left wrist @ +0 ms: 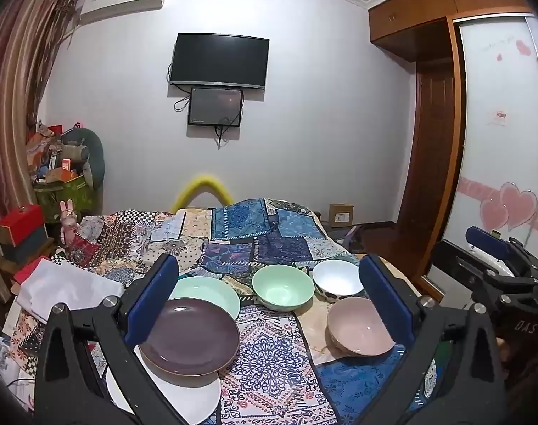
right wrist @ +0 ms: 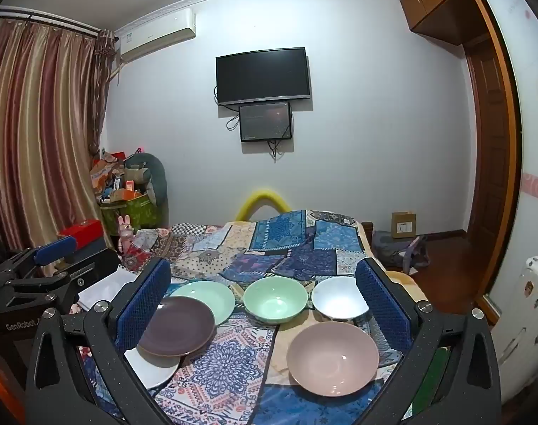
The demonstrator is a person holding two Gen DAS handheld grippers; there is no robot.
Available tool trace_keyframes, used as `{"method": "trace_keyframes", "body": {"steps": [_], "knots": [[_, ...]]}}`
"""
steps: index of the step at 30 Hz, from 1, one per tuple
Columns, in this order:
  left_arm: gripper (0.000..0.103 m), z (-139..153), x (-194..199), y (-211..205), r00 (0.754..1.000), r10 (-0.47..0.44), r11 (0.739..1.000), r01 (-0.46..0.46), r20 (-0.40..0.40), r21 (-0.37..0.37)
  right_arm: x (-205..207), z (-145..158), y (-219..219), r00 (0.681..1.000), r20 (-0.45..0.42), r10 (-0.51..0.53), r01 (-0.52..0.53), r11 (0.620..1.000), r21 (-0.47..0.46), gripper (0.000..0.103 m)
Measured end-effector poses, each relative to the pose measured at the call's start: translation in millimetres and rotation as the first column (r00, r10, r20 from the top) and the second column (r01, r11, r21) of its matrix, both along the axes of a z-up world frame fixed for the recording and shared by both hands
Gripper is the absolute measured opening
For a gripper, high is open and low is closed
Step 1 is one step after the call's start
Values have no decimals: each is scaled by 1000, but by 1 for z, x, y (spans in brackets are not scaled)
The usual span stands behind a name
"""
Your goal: Organize plates and bowls
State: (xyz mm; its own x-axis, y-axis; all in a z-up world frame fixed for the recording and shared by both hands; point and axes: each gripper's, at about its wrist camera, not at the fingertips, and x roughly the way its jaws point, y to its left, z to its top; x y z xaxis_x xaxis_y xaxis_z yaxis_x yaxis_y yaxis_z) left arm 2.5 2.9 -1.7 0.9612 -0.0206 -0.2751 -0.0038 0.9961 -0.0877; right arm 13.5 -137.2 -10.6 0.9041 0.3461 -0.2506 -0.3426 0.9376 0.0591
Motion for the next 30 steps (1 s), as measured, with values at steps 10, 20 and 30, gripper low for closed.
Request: {"method": "trace_keyframes", "body": {"steps": [10,20,30], "knots": [[103,0,2,-2,1000,-3,1000,3,-10,2,-3,1,3,1000,2,1,-1,1000,-1,103],[103,0,0,-1,1000,-3,1000,3,-8,6,-4,3,2,1000,7,6,-6,1000,6,103],[103,3,-1,-2,1000,-4,1000,4,-7,8,-3,2,2,1000,8,8,-8,1000,9,103]]}}
